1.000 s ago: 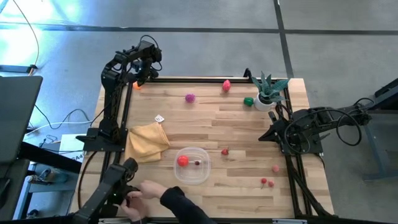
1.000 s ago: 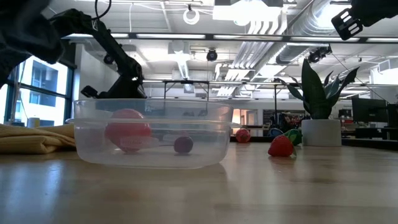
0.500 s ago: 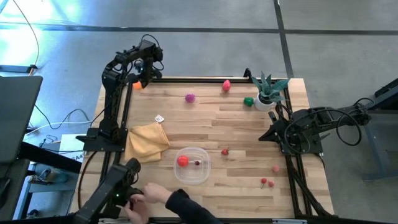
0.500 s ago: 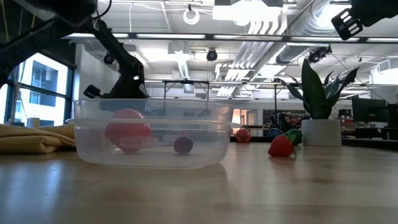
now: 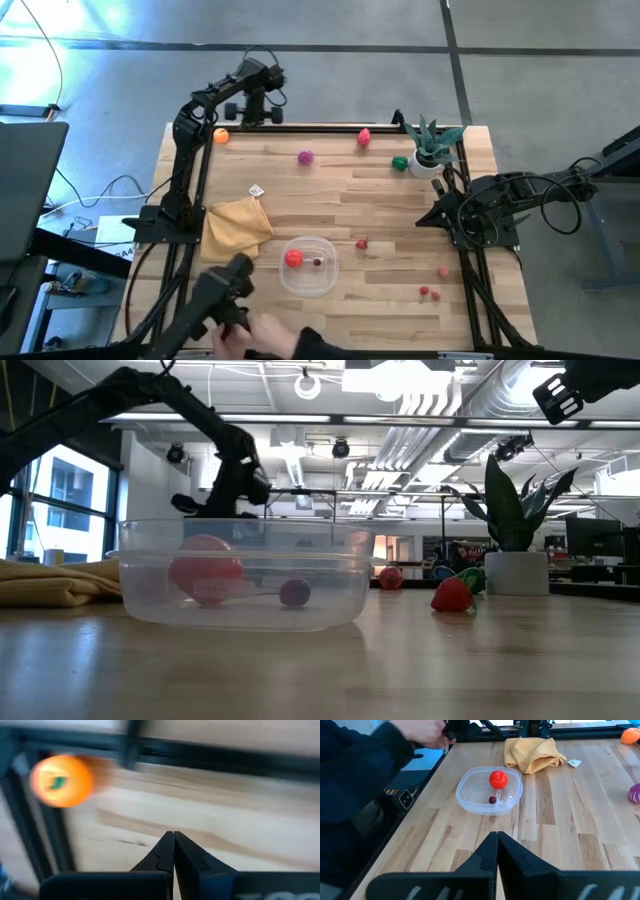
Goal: Pick and placing Produce into tupperware
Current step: Put the red onion into the transparent bin
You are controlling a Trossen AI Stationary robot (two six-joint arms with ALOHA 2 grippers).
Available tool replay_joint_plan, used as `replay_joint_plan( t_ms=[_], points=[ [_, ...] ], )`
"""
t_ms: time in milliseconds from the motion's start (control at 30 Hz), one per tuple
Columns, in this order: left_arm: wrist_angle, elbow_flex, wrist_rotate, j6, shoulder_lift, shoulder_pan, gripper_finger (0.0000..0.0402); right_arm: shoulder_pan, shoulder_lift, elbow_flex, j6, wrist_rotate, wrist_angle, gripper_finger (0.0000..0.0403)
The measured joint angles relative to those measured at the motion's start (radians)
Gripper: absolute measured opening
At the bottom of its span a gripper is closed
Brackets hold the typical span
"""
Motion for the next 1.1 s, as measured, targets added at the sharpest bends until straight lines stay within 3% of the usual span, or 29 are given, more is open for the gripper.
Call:
replay_joint_plan(
  t_ms=[333, 533, 900, 1100],
  points=[
    [0.021, 0.112, 0.028, 0.34, 0.0, -0.222, 0.0, 0.0, 0.0, 0.0, 0.001, 0.0, 0.0, 0.0],
    [0.062, 0.128, -0.1, 0.354, 0.0, -0.314, 0.0, 0.0, 0.0, 0.0, 0.0, 0.0, 0.0, 0.0],
    [0.068, 0.127, -0.113, 0.426, 0.0, -0.372, 0.0, 0.0, 0.0, 0.0, 0.0, 0.0, 0.0, 0.0],
    [0.165, 0.127, -0.149, 0.442, 0.0, -0.39, 0.0, 0.0, 0.0, 0.0, 0.0, 0.0, 0.0, 0.0]
  ],
)
